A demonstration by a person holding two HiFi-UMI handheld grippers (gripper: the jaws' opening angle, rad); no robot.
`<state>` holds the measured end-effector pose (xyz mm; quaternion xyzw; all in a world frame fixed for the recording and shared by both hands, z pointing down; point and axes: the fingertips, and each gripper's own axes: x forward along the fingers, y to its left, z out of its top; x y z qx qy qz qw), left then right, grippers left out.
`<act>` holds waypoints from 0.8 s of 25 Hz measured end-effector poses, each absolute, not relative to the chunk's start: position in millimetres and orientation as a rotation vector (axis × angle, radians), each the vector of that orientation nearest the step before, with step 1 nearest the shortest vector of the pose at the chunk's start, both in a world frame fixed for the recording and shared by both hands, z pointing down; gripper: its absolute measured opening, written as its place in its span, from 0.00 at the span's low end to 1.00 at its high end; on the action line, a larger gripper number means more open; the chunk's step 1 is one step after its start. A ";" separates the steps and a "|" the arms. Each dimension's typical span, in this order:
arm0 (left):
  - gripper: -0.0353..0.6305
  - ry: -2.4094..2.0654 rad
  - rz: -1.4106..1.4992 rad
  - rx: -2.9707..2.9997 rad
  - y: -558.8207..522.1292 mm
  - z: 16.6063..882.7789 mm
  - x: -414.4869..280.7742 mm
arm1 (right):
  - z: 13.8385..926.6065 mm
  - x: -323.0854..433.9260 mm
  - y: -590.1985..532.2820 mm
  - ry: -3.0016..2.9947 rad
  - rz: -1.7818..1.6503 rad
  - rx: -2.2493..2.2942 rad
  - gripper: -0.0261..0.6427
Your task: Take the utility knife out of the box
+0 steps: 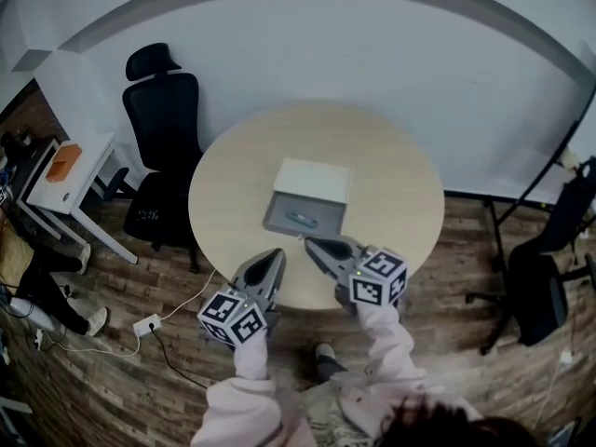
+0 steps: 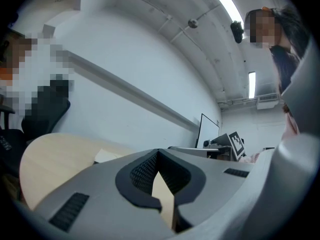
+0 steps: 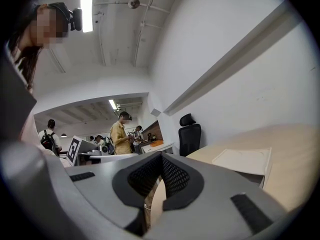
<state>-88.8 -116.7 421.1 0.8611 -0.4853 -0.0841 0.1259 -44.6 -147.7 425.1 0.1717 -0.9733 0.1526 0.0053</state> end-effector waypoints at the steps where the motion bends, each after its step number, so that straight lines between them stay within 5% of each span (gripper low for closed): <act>1: 0.05 -1.416 -0.244 2.504 -120.5 421.5 -90.0 | 425.6 -46.0 -151.1 -3.044 0.480 0.531 0.02; 20: 0.05 -1.479 -0.237 2.464 -176.8 417.3 -101.0 | 420.0 -62.6 -209.1 -3.041 0.492 0.432 0.02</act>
